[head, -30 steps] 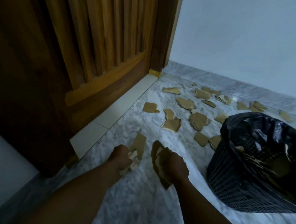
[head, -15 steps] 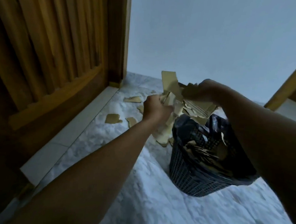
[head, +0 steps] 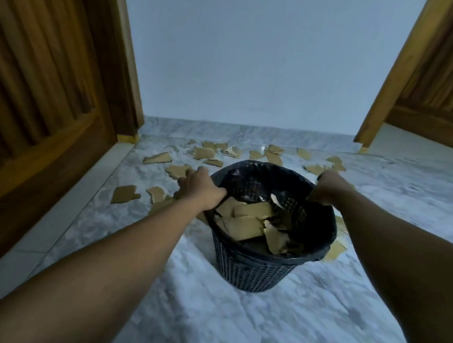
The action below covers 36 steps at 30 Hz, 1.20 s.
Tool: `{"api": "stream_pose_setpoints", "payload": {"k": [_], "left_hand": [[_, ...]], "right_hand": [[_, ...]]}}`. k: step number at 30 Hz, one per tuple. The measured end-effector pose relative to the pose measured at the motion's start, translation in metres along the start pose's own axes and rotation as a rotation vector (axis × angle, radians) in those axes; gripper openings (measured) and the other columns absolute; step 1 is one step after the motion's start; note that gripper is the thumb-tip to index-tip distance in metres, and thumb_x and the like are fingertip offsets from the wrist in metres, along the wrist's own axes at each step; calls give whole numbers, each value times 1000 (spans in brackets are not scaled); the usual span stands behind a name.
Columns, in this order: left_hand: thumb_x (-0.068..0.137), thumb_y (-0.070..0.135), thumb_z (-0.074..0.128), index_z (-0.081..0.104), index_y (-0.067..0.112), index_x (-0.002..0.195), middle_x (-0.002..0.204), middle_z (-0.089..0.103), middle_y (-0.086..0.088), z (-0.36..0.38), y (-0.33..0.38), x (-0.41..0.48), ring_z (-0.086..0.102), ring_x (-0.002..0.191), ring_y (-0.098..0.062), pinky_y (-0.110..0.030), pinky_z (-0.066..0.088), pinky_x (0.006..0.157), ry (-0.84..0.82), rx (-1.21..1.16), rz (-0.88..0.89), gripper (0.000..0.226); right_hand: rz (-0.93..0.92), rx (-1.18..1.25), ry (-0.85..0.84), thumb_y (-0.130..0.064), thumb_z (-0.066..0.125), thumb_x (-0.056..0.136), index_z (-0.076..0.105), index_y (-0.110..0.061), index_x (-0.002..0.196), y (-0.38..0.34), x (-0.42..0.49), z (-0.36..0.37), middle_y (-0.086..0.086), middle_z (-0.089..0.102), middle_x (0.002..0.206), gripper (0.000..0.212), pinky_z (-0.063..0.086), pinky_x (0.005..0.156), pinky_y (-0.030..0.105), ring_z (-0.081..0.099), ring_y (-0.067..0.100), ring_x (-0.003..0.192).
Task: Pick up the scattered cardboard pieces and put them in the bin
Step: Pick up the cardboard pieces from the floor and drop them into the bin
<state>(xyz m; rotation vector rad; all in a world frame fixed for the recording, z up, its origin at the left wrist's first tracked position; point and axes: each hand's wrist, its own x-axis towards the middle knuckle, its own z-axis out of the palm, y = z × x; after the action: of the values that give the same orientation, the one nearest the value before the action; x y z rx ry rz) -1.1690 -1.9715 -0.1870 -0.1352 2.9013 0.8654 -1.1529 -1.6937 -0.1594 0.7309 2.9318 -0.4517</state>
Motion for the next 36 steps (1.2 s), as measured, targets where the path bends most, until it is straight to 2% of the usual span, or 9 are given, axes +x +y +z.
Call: {"api": "stream_pose_setpoints", "payload": {"k": [3, 6, 10, 17, 21, 24, 27, 31, 36], "left_hand": [[87, 32, 64, 49, 7, 121, 108, 57, -13, 7, -14, -11, 63, 88, -34, -40, 58, 70, -236, -344, -270, 44], [95, 11, 50, 54, 0, 109, 102, 62, -21, 19, -15, -17, 68, 88, -41, -54, 58, 79, -351, -580, -402, 18], [95, -3, 41, 52, -2, 116, 103, 63, -19, 22, 13, 0, 64, 83, -33, -51, 57, 72, -282, -712, -368, 23], [95, 0, 42, 49, 2, 120, 101, 58, -16, 23, 93, 47, 63, 80, -30, -44, 56, 41, -130, -947, -268, 26], [95, -2, 44, 49, 5, 118, 103, 60, -17, 42, 149, 64, 65, 85, -32, -56, 59, 57, -20, -1104, -224, 25], [95, 1, 45, 49, 9, 121, 118, 60, -16, 66, 186, 73, 66, 96, -36, -52, 60, 58, -18, -1141, -180, 28], [94, 2, 44, 51, 10, 129, 119, 61, -16, 97, 215, 73, 68, 95, -34, -50, 61, 60, -97, -1156, -140, 36], [93, 0, 48, 49, 5, 128, 123, 58, -19, 146, 263, 51, 66, 99, -34, -51, 61, 63, -278, -1099, -88, 36], [94, 1, 54, 49, 5, 127, 121, 57, -20, 211, 324, -8, 64, 100, -34, -46, 62, 63, -568, -1026, -28, 34]], "right_hand": [[73, 104, -140, -9, 61, 91, 51, 7, 117, 27, 0, 22, 17, 55, 92, 32, 43, 59, 36, 54, 27, 72], [70, 279, -173, -1, 48, 93, 51, 3, 96, 45, 2, 30, 18, 53, 89, 7, 38, 59, 39, 52, 28, 72], [79, 480, -149, -2, 47, 92, 54, 6, 99, 66, 25, 19, 21, 58, 95, 12, 40, 51, 37, 52, 27, 69], [43, 1135, -14, -6, 63, 89, 65, 6, 115, 84, 65, -41, 25, 68, 110, 28, 59, 71, 38, 66, 29, 79], [77, 1240, -11, -15, 67, 87, 54, -10, 126, 70, 77, -48, 18, 63, 114, 42, 55, 64, 45, 64, 37, 99], [203, 1337, 1, -16, 61, 90, 52, -8, 127, 69, 74, -38, 14, 55, 117, 38, 56, 75, 55, 57, 34, 102], [291, 1478, 19, -4, 40, 99, 57, -6, 121, 86, 71, -24, 16, 63, 109, 28, 59, 67, 54, 65, 33, 89], [425, 1571, 214, -4, 40, 103, 55, -6, 125, 152, 59, -33, 16, 60, 101, 27, 59, 50, 45, 63, 31, 79], [529, 1594, 392, 5, 41, 100, 56, -6, 125, 251, 16, -50, 10, 63, 93, 31, 55, 51, 46, 62, 25, 75]]}}
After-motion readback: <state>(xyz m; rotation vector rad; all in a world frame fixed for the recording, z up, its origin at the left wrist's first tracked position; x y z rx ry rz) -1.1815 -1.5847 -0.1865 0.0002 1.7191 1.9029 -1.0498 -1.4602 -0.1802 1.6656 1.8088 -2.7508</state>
